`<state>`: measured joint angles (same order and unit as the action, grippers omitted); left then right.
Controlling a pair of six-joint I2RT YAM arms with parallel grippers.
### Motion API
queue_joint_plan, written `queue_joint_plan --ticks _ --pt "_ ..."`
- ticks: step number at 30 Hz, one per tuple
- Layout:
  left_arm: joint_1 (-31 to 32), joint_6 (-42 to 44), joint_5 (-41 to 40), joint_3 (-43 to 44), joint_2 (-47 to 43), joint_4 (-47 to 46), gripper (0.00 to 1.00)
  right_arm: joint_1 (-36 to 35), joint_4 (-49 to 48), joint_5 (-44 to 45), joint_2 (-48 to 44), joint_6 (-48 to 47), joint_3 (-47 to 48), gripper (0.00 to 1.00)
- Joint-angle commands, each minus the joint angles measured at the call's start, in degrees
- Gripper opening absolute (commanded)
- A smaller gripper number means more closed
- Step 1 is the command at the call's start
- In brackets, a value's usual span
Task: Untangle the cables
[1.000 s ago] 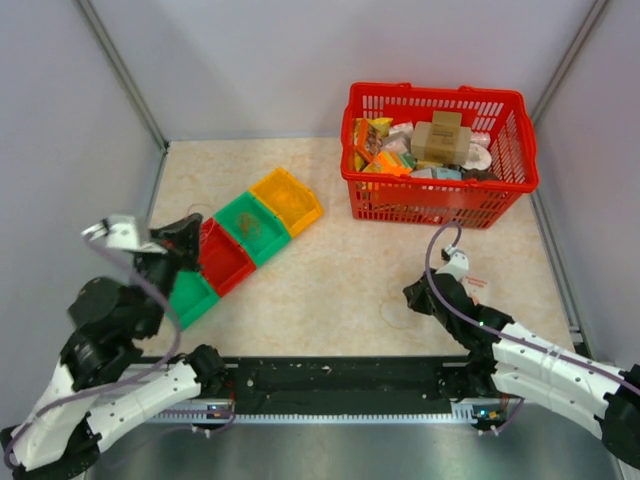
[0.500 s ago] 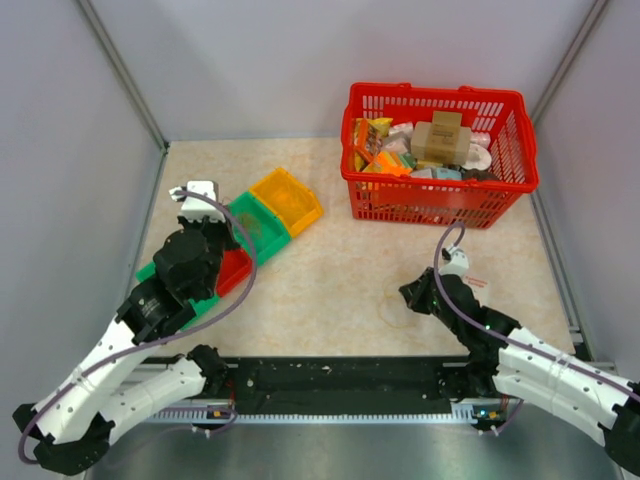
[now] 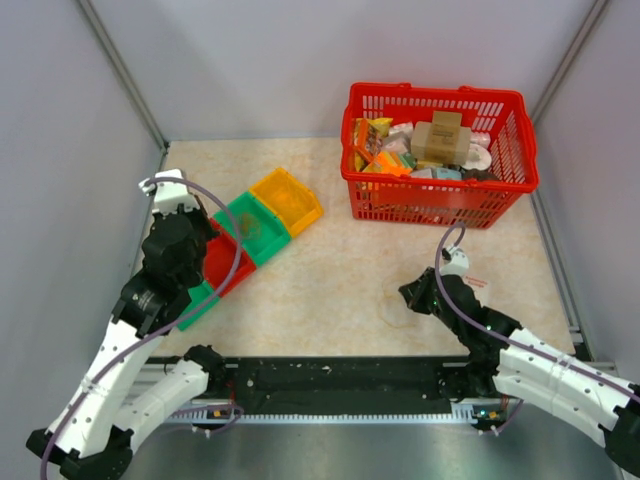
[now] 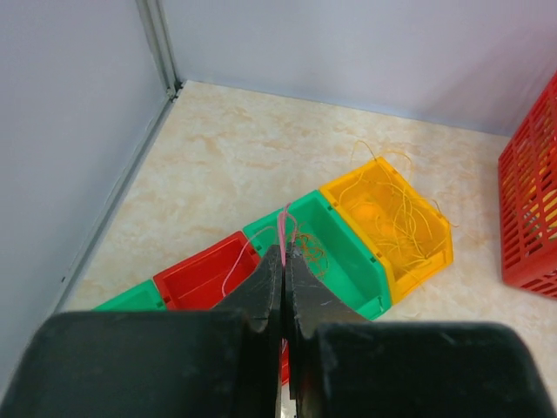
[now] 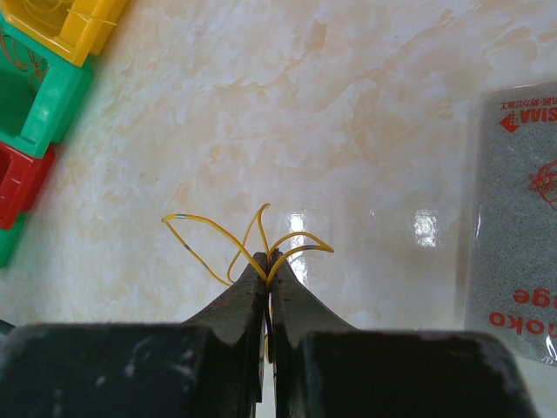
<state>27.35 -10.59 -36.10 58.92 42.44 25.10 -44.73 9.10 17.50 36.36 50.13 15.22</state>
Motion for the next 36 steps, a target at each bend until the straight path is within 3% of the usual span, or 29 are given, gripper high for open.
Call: queue_joint_plan --ticks 1,9,29,36 --pt "-0.5 -1.0 -5.7 0.9 -3.1 -1.1 0.0 0.5 -1.0 -0.4 -1.0 -0.5 1.2 0.0" --pt "-0.6 1.9 -6.4 1.4 -7.5 -4.5 0.0 0.5 -1.2 -0.7 -1.1 0.1 0.4 0.0" --pt "-1.4 -1.5 -5.6 -2.7 -3.3 -5.9 0.0 0.5 -0.2 -1.7 -4.9 0.7 -0.1 0.0" --pt "-2.2 -10.2 -9.0 -10.6 -4.0 -5.9 0.0 0.5 -0.1 -1.4 -5.0 0.6 0.5 0.0"
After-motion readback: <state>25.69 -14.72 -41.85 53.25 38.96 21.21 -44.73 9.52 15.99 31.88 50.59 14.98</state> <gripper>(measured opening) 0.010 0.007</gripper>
